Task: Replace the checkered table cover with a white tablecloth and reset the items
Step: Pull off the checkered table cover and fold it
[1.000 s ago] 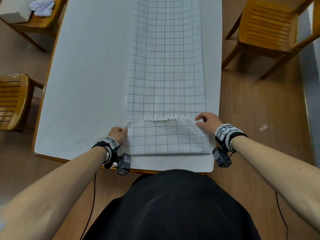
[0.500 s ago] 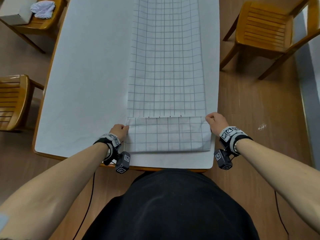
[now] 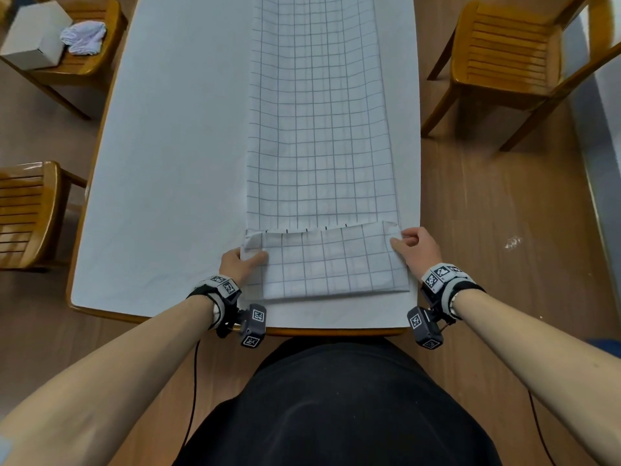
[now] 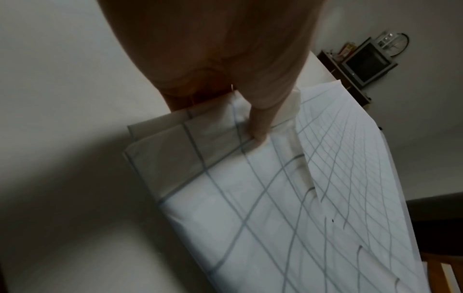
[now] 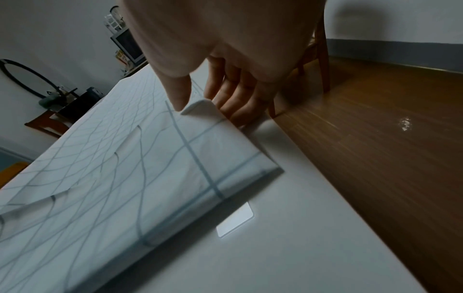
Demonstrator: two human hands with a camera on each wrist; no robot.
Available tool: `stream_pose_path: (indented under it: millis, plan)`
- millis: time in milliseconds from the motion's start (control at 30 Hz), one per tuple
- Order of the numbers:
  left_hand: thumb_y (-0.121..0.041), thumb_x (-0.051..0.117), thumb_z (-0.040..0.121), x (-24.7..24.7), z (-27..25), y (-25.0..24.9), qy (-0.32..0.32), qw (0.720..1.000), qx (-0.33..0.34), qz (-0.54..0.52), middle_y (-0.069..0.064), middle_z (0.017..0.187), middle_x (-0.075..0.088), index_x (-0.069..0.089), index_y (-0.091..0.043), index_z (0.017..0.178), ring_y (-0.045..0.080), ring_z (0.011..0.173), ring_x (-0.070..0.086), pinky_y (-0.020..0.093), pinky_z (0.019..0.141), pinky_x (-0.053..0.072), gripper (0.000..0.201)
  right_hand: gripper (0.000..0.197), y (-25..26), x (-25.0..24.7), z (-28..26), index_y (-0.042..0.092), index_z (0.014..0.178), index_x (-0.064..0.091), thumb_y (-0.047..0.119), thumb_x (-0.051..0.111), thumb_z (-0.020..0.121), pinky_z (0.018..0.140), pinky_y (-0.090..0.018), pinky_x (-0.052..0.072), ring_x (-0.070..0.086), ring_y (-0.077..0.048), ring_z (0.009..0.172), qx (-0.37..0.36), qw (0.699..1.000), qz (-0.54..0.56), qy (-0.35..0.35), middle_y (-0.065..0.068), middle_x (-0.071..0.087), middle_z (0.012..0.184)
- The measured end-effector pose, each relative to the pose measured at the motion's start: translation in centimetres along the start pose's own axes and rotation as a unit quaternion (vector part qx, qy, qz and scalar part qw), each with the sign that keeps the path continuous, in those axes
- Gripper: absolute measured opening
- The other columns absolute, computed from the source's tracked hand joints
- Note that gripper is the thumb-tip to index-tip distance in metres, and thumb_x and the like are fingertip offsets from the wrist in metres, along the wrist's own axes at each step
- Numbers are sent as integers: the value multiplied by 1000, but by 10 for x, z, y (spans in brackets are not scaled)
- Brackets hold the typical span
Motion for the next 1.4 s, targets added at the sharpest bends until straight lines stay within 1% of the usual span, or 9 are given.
stream_pose_path:
  millis: [233,467,567,700,833,1000,1133,1300,1400]
  plan:
    - [-18,68,91,4,-6,-17,0,997,71,-27,7,101,66,61,-9,111,27,97,62,33,80,50,23,33,-18,12,-14,8,103,67,32,78,83,92,-49,56,70,-24,92,1,996,52,71,-12,74,97]
    - [-25,77,82,-2,-11,-13,-56,993,94,50,3,126,53,49,-11,132,21,110,55,39,96,49,59,14,-19,9,-34,9,100,59,22,63,97,80,-36,53,64,-25,87,-28,998,52,38,-8,68,96]
    - [-29,78,79,-2,-12,-16,-80,984,125,100,3,115,52,57,-9,116,24,107,54,42,93,49,47,15,-19,10,-40,7,107,58,20,60,99,81,-31,48,62,-24,93,-29,998,55,24,-8,65,101]
    - [-32,78,78,4,-21,-14,-60,987,116,91,2,85,57,57,-10,93,24,77,55,33,66,46,34,21,-23,12,-40,4,112,57,21,59,99,88,-37,50,61,-25,97,-22,998,61,6,-10,64,107]
    - [-31,81,77,4,-27,1,-50,993,95,56,-4,98,56,48,-21,119,18,88,57,34,81,50,54,19,-23,13,-43,5,112,57,20,58,100,87,-35,48,60,-24,97,-22,997,78,-4,-10,64,107]
    - [-22,79,78,1,-31,4,-46,943,252,214,4,128,46,73,-12,95,23,121,37,34,95,39,21,16,-24,13,-47,10,108,60,13,66,94,84,-36,53,64,-20,90,7,992,122,13,-7,68,102]
    - [-12,78,78,5,-40,-5,-9,888,378,261,7,126,55,75,-14,78,26,120,45,34,88,44,3,30,-19,14,-50,11,110,64,4,76,83,76,-27,51,66,-12,87,28,990,128,58,-1,70,98]
    - [-26,78,81,4,-31,15,82,971,191,122,-8,89,67,64,-20,100,7,79,62,25,68,49,24,27,-16,15,-50,2,116,66,8,71,90,78,-27,50,65,-21,92,43,988,149,29,-9,69,105]
    - [-28,79,81,4,-25,30,86,983,126,103,-4,71,62,64,-15,80,10,62,54,25,60,45,20,22,-14,16,-53,4,116,64,10,64,95,67,-18,46,63,-15,88,44,986,158,20,-7,67,105]
Point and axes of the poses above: each hand's wrist, its own z-axis towards the middle knuckle, its own x-axis out of the palm, y = z × x, the point moved 6 cm from there along z, towards the middle knuckle
